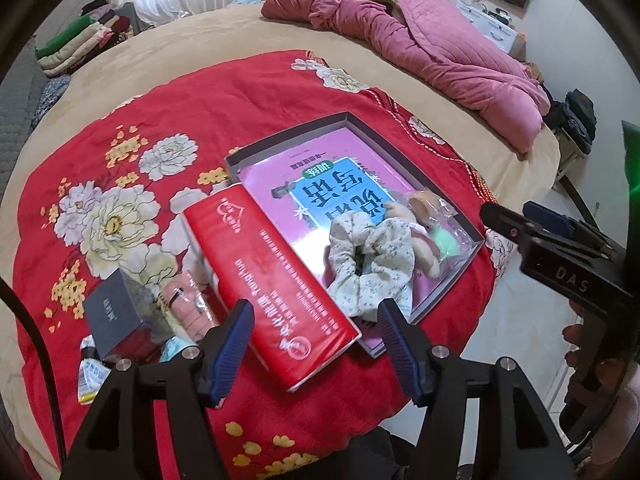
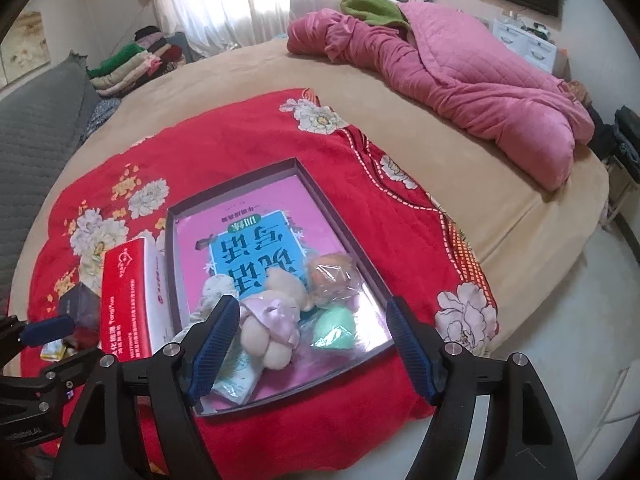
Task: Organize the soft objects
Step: 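Move both tools back over the remaining pile of items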
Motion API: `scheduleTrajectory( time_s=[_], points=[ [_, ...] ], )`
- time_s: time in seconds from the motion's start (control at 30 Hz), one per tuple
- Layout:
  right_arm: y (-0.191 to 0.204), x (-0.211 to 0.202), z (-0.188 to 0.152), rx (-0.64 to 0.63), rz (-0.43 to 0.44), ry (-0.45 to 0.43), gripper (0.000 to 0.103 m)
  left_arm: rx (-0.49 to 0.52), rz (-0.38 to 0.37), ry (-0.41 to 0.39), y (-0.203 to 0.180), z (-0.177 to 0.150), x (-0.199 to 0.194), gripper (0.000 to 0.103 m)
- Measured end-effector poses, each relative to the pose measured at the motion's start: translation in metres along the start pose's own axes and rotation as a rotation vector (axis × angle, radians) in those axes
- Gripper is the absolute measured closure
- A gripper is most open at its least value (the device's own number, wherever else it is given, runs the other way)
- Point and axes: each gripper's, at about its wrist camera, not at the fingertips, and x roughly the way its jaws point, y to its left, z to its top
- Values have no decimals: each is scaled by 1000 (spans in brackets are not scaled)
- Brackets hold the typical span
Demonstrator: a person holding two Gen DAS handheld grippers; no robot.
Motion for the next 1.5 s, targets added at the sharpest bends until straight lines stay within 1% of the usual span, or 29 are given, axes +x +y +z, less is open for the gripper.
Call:
scheduleTrajectory(
  time_s=[0.2, 0.47, 0.67, 0.77, 0.93, 1.13, 1.27, 1.5],
  points=[
    [8, -22, -1, -9, 4, -49, 26, -17, 21, -13, 7, -10, -10, 36],
    [29, -53, 2, -45, 19, -106, 26, -33, 39, -32, 23, -23, -29, 36],
    [57, -77, 8, -92, 46, -158, 26, -71, 72, -49, 50, -33, -48, 35],
    [76, -87, 11, -131, 57, -179, 26, -93, 84, -64, 64, -37, -58, 35],
    [106, -97, 11, -184, 78, -197, 26, -134, 109, -89, 89, -47, -74, 35],
    [147, -102, 6, -255, 124, -201, 26, -193, 116, -97, 118, -62, -87, 35],
    [170, -103, 1, -279, 167, -193, 26, -231, 131, -100, 138, -73, -93, 35],
    [207, -101, -8, -352, 198, -177, 26, -321, 147, -105, 177, -94, -104, 35]
  ],
)
